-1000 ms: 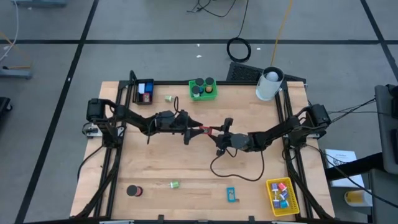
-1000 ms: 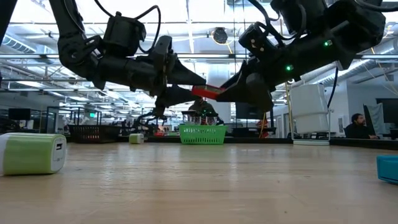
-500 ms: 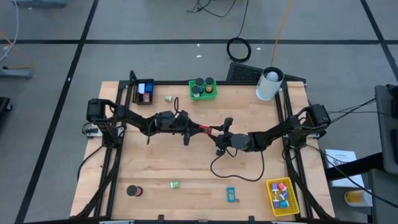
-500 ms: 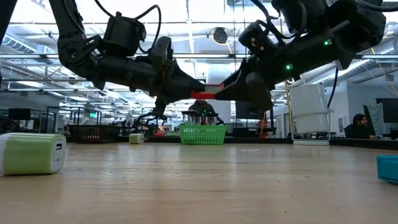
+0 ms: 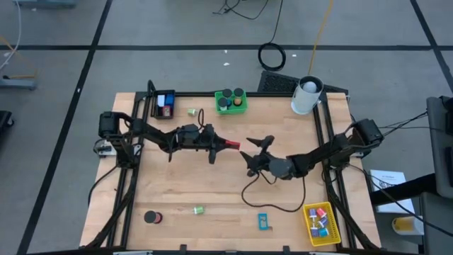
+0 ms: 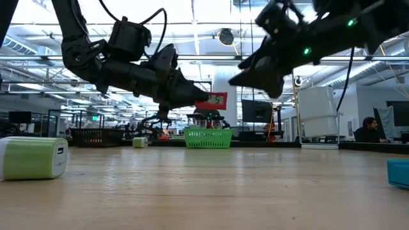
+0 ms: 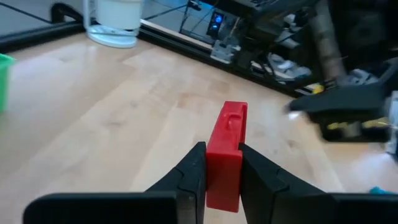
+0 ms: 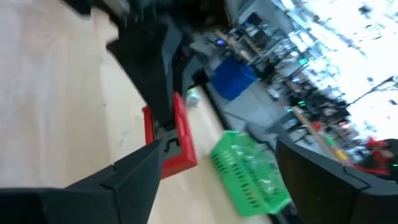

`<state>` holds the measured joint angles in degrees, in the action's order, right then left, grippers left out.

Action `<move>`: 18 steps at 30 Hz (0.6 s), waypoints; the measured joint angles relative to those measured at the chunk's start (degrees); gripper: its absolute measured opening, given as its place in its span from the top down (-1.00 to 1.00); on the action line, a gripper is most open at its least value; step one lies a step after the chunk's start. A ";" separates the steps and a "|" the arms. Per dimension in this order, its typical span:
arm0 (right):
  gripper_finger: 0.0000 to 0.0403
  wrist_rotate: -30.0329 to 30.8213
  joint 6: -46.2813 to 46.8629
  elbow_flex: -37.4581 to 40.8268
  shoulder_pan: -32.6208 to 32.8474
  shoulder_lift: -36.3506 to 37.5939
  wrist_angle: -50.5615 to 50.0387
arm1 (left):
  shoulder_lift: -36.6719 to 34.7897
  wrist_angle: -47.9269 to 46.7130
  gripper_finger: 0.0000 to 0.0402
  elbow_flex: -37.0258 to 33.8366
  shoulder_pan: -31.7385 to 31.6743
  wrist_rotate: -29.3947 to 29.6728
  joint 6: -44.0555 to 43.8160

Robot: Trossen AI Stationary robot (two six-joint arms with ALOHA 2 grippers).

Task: Pick & Place Office items
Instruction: Put the red digital clock into the black basket

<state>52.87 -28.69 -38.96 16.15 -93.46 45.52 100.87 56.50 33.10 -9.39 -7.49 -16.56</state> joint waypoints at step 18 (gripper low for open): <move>0.24 3.53 11.28 15.01 1.87 8.12 2.51 | -39.79 -56.79 0.64 -0.04 -2.36 38.00 4.53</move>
<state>56.39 -17.41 -23.95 18.02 -85.34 48.03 61.08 -0.29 33.07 -11.75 30.51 -12.03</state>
